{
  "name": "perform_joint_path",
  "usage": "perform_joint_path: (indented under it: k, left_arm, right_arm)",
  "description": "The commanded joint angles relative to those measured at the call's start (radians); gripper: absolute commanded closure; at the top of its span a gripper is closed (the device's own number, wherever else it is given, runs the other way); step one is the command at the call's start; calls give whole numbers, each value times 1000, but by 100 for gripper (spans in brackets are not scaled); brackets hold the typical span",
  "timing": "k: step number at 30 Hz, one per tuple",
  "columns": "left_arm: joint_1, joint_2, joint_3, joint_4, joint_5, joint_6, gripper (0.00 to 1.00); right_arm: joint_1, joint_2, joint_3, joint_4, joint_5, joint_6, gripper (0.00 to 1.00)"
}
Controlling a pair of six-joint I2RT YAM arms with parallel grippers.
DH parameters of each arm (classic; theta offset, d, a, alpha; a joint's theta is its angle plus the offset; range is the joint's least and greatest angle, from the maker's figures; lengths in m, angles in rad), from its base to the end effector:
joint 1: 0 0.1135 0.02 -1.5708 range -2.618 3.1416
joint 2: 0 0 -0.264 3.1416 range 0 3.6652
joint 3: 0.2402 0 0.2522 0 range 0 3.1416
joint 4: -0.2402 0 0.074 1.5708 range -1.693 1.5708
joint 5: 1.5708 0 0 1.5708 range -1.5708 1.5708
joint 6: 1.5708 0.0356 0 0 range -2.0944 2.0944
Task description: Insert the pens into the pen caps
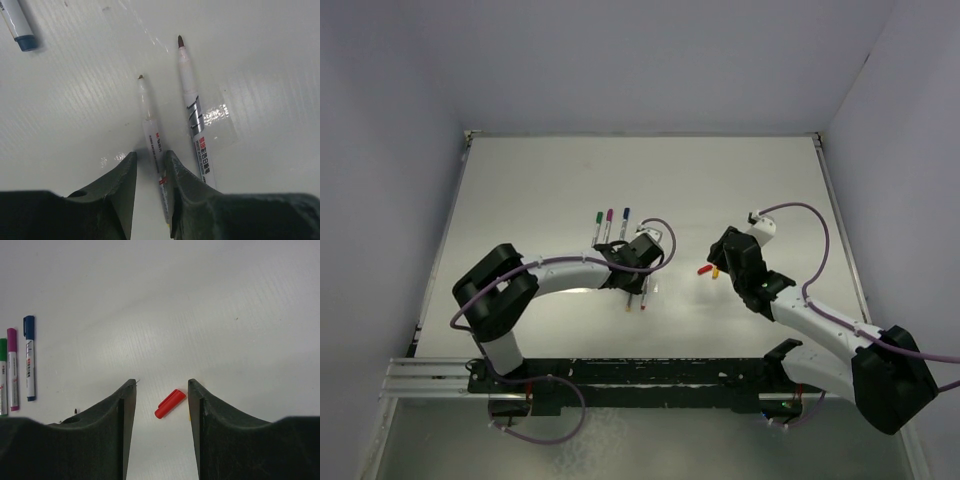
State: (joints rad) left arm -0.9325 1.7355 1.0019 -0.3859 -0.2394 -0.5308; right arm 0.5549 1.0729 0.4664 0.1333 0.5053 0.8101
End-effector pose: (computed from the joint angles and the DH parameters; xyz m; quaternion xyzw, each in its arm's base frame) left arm 0.2050 -0.2622 0.1568 0.1669 0.9536 -0.0618 0.2430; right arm 0.1986 0.1028 0.2072 0.2345 0.8028 0.1531 0.5265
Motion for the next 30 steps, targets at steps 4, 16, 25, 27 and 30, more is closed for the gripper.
perform_joint_path:
  k: [4, 16, 25, 27, 30]
  left_arm:
    - [-6, 107, -13, -46, 55, 3, 94]
    - [-6, 34, -75, -5, 48, -5, 100]
    - [-5, -158, -66, -15, 16, 0, 100]
    - [-6, -195, -66, -20, 12, -3, 100]
    - [-5, -232, -65, -28, 9, -5, 100]
  right_arm:
    - [-5, -27, 7, 7, 21, 26, 52]
    - [-4, 48, 89, -174, 79, 59, 61]
    - [-5, 134, 114, -254, 38, 80, 71]
    - [-5, 162, 123, -264, 26, 75, 68]
    - [-4, 212, 142, -280, 9, 74, 66]
